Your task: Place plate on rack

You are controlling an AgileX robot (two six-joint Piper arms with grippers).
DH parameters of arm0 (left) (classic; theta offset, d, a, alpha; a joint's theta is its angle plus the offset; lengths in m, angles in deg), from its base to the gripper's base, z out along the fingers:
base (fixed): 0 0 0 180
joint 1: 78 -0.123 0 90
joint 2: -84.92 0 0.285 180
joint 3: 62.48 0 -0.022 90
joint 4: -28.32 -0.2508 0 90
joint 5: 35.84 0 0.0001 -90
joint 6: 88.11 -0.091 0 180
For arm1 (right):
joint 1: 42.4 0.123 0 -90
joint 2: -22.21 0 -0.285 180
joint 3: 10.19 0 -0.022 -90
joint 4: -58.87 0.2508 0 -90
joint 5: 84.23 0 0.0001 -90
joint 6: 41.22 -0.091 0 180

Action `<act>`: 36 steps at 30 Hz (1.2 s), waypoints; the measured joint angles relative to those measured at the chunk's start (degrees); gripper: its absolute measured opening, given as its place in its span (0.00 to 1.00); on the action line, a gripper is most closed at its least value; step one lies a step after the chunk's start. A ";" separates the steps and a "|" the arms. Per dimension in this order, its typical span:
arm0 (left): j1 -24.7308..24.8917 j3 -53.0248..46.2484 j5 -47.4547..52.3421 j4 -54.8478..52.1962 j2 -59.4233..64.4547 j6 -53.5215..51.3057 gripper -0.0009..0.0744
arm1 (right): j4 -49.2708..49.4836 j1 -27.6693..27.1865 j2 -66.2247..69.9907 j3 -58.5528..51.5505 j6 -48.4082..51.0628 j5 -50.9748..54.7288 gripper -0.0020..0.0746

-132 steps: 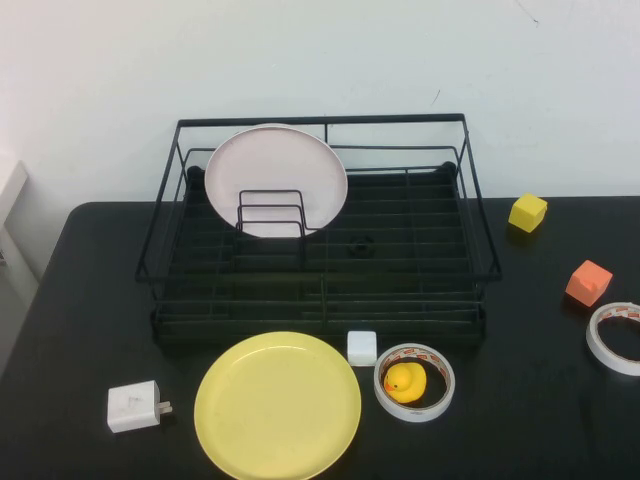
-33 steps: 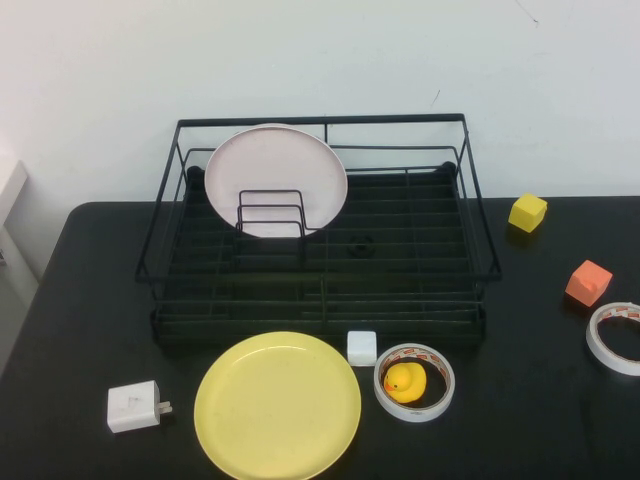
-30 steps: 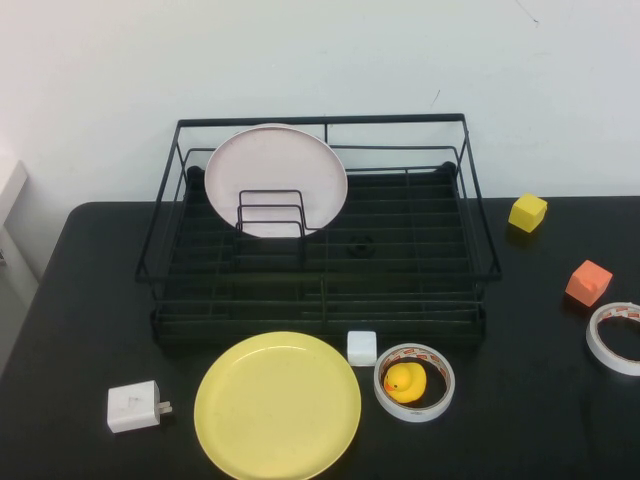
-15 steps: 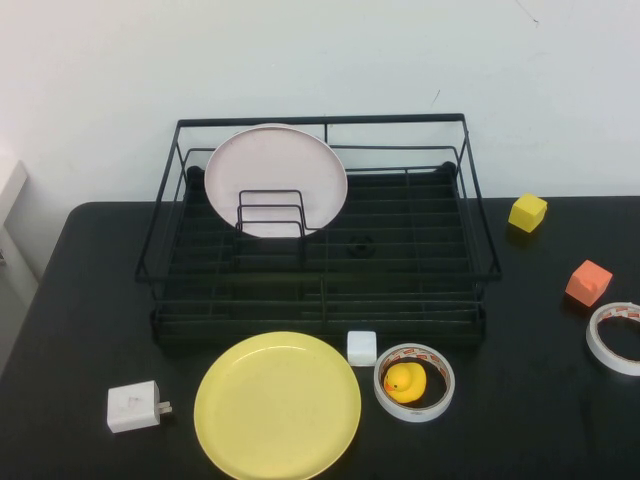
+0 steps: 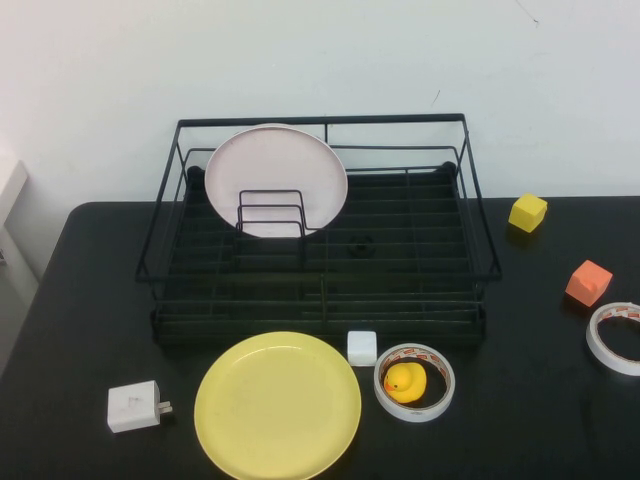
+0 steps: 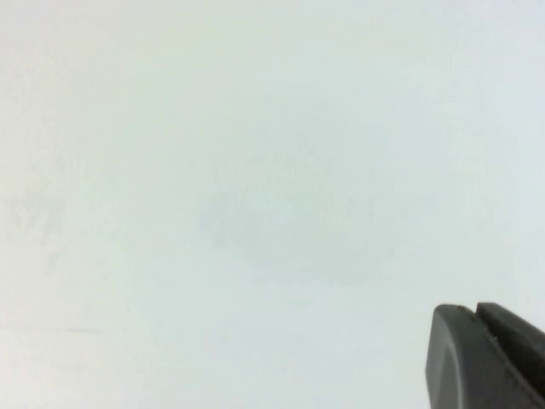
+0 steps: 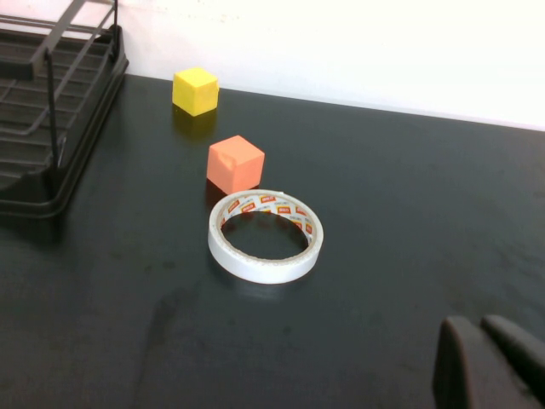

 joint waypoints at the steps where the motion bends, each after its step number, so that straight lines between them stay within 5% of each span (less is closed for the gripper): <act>1: 0.00 0.00 -0.28 0.00 0.00 0.00 0.01 | 0.00 0.00 0.00 0.00 0.00 0.00 0.02; 7: 0.00 0.00 11.83 0.00 0.00 5.09 0.01 | -2.97 0.00 0.00 -0.36 0.00 -2.04 0.02; 13: 0.00 0.00 29.77 0.00 0.00 7.25 0.01 | -7.62 0.00 0.00 -0.64 1.04 -21.90 0.02; 22: 0.00 0.00 28.21 3.85 0.00 17.69 0.01 | -4.46 0.00 0.00 -0.64 1.66 -43.23 0.02; 29: 0.00 10.60 31.30 2.81 0.70 13.62 0.01 | -2.51 0.00 0.00 9.40 -1.11 -27.84 0.02; 36: 0.00 26.17 43.43 0.45 13.79 11.35 0.01 | -0.21 0.00 5.62 25.39 -1.36 -9.39 0.02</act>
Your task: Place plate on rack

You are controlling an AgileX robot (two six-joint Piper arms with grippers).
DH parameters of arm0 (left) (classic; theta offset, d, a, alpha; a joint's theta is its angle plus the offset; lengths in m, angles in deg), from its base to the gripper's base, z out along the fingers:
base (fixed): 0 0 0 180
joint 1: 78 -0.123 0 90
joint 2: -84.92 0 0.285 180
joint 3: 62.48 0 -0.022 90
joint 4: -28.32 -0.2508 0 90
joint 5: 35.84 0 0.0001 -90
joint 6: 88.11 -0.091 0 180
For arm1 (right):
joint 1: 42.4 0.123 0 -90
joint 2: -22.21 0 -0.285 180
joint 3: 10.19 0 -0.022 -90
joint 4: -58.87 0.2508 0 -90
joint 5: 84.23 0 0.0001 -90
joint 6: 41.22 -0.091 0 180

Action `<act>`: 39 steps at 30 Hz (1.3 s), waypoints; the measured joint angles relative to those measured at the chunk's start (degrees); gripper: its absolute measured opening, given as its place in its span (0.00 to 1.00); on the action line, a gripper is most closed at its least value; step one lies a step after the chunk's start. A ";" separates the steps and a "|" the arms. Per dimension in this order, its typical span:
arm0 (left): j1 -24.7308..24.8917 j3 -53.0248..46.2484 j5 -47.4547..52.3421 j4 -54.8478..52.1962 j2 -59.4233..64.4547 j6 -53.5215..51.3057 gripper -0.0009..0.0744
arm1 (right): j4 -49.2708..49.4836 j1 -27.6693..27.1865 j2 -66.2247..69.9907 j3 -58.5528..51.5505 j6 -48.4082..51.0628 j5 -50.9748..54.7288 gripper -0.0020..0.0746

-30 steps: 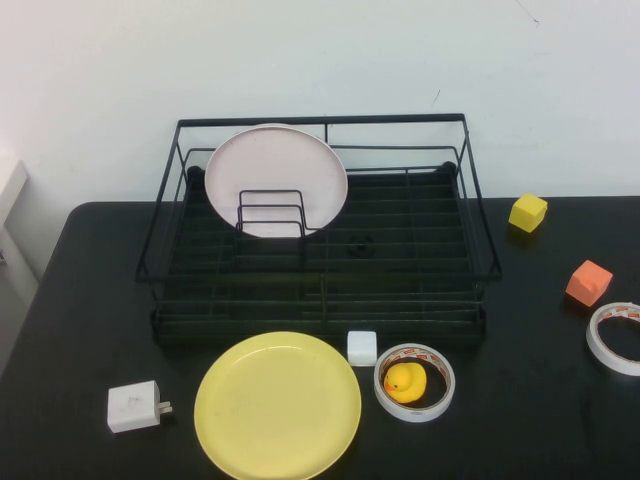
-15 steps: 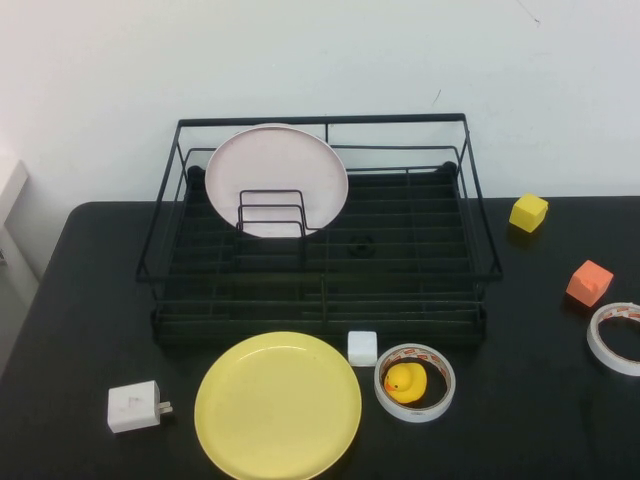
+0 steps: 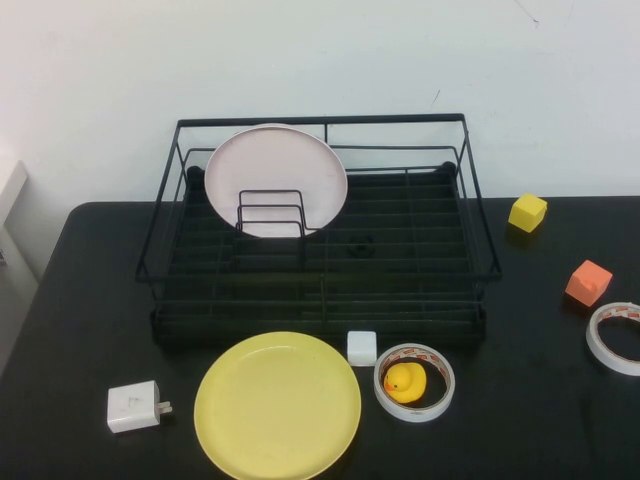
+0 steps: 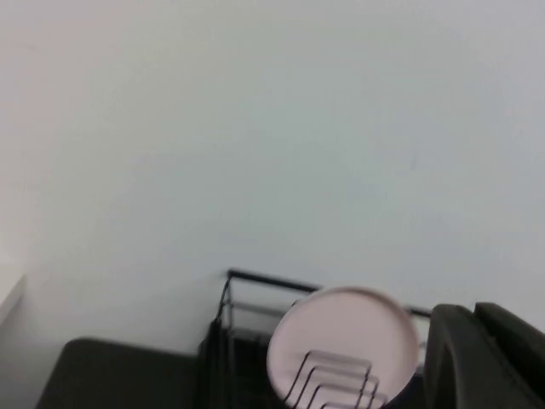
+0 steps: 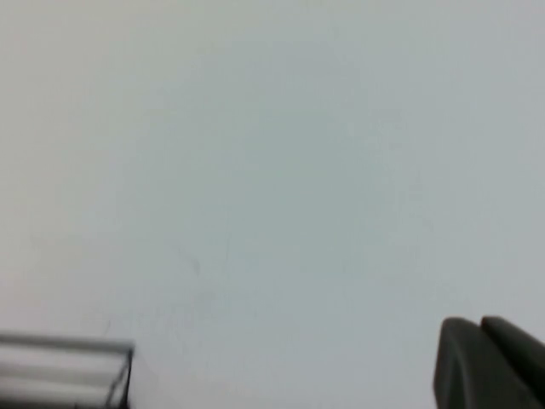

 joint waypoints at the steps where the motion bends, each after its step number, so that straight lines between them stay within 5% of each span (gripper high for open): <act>1: 0.00 1.30 0.46 -0.65 1.79 -0.20 0.01 | 1.08 0.00 2.14 1.87 0.46 3.31 0.02; 10: 0.00 1.73 -3.05 -4.23 16.09 -1.32 0.01 | 28.44 0.00 26.10 9.69 29.37 20.05 0.02; 18: 0.00 -3.44 -7.40 -5.66 19.78 -0.29 0.01 | 61.82 0.39 54.00 10.04 62.14 22.87 0.02; 22: 0.00 -6.34 -10.02 -4.92 19.78 1.23 0.01 | 76.65 4.75 69.88 10.15 74.82 20.90 0.02; 31: 0.00 -8.39 -11.83 -3.52 19.78 2.01 0.01 | 90.20 28.06 89.82 15.51 81.05 8.50 0.03; 39: 0.12 -8.39 -11.97 -3.25 19.78 2.64 0.01 | 103.68 31.23 101.07 24.97 81.07 9.00 0.03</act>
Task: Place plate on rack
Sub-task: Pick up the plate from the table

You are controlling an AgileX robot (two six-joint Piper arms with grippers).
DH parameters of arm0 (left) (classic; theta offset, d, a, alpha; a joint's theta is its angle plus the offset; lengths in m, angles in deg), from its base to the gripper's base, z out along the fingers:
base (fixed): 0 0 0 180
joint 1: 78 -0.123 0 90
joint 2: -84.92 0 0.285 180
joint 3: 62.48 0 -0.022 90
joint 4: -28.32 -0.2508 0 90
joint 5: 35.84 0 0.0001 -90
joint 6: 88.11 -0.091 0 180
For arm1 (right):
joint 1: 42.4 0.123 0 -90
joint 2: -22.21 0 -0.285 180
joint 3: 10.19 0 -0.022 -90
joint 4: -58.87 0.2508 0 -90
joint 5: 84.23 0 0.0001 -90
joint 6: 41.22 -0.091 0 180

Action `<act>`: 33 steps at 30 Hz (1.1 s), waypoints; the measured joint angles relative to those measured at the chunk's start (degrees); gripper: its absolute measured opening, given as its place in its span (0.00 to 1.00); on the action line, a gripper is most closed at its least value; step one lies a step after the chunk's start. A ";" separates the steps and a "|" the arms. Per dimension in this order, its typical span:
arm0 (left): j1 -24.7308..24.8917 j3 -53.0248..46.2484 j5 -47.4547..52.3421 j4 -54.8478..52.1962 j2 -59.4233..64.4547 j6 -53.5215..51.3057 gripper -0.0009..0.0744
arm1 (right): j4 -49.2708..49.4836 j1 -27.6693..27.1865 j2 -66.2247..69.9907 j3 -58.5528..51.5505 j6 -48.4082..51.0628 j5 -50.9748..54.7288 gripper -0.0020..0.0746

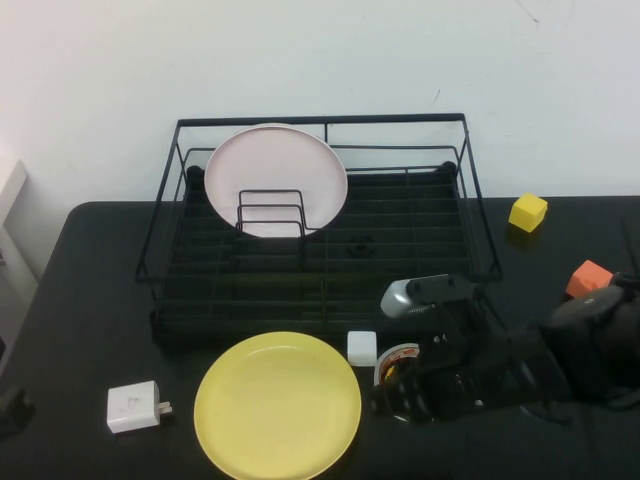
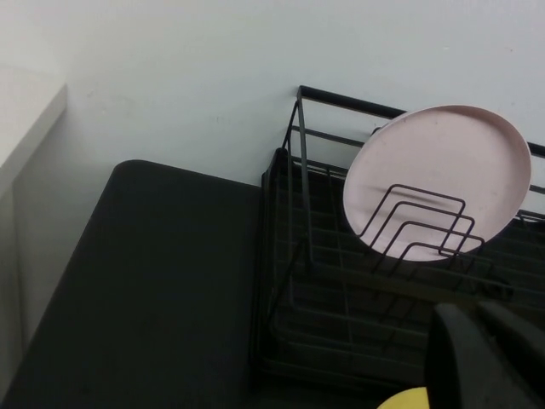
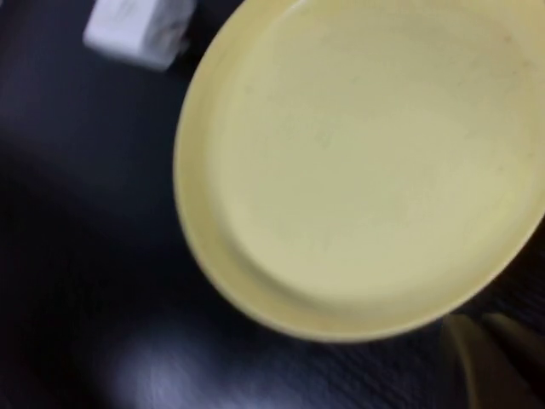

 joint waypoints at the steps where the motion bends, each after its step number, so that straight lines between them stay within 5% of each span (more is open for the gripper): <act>1: 0.00 0.00 0.01 0.08 0.00 0.14 0.01 | 1.80 -0.32 1.44 0.49 0.00 0.47 0.04; 4: 0.00 0.00 -0.39 0.08 0.00 0.85 0.01 | 8.19 -1.35 5.38 1.53 0.00 4.52 0.13; 12: 0.00 0.00 -1.09 0.18 0.00 1.54 0.01 | 12.27 -1.59 12.98 4.63 0.00 10.16 0.56; 33: 0.00 0.00 -2.04 0.22 0.00 3.37 0.01 | 12.96 -1.59 20.51 12.63 -0.44 6.08 0.57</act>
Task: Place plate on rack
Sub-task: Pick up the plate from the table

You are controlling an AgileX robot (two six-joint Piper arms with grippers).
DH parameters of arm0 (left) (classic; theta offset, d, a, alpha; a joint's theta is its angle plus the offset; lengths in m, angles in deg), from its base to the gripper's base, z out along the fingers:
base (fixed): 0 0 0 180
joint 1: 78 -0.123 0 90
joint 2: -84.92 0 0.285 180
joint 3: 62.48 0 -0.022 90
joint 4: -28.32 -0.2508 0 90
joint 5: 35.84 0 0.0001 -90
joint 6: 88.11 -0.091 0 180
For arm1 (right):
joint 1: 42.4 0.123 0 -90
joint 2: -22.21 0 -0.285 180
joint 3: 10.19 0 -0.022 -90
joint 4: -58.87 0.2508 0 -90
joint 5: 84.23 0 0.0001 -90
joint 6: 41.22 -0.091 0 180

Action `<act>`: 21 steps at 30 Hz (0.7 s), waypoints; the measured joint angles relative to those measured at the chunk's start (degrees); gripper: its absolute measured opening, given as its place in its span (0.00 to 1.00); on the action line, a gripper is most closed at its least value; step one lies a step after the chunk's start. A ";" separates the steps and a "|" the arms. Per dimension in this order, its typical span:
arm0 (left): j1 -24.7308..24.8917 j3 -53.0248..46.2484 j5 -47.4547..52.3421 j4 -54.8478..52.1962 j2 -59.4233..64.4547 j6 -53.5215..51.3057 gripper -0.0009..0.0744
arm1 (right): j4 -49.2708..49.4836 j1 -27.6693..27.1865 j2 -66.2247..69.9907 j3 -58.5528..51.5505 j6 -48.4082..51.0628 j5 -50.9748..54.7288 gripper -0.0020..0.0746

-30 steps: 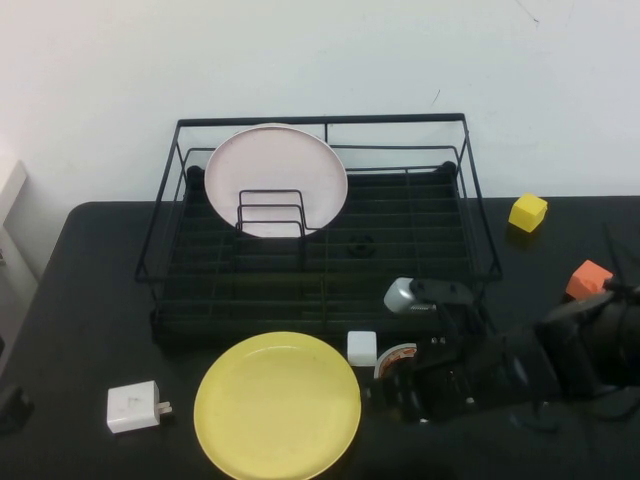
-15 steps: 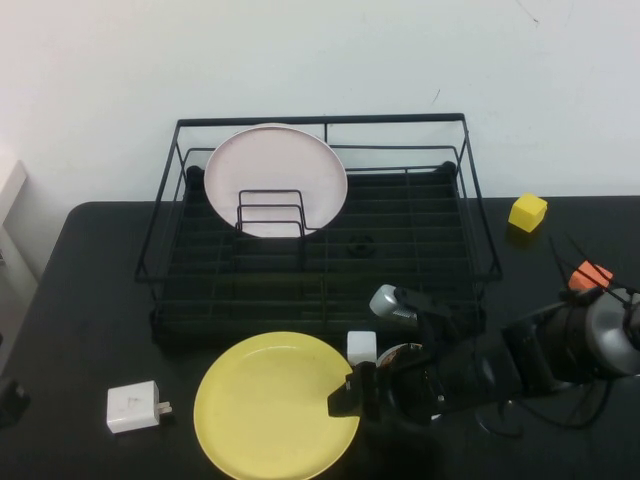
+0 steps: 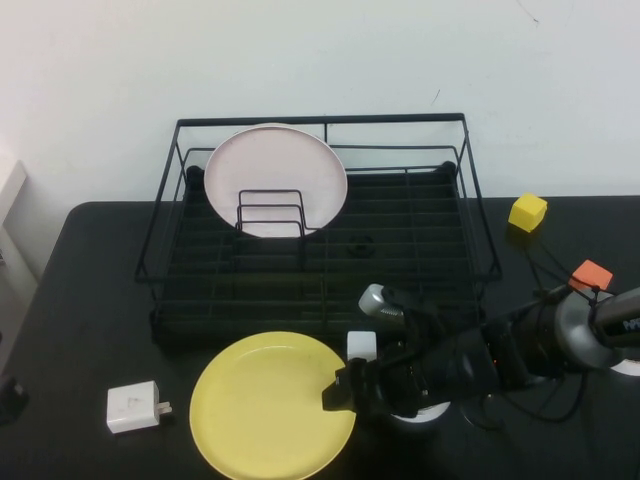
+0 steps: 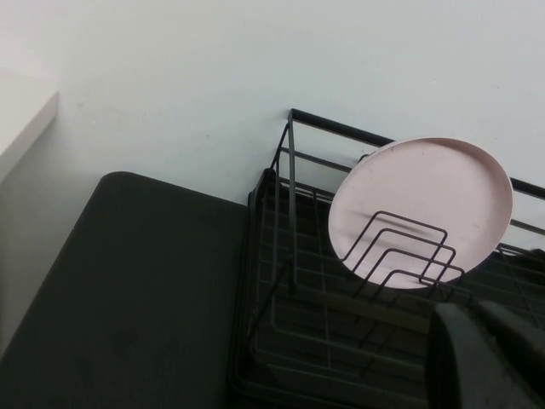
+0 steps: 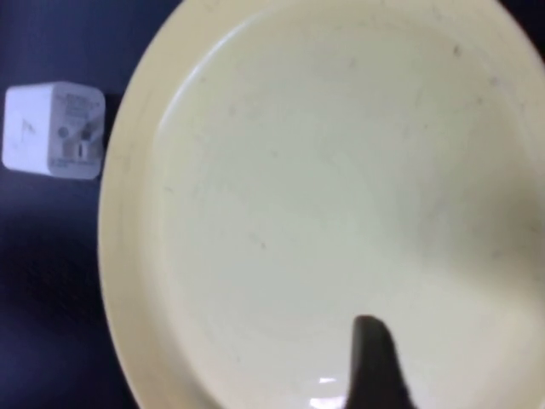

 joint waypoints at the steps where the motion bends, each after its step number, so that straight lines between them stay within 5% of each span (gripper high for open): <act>1: 0.00 0.00 -0.12 0.00 0.00 0.00 0.01 | 0.00 0.00 0.12 0.00 0.43 0.00 0.55; 11: 0.00 0.00 -0.37 0.00 0.00 0.00 0.01 | 0.32 0.00 0.70 0.00 2.85 -3.38 0.10; 21: 0.95 0.00 1.97 3.62 -0.11 6.85 0.01 | -4.84 1.44 -4.50 0.00 0.98 -0.40 0.04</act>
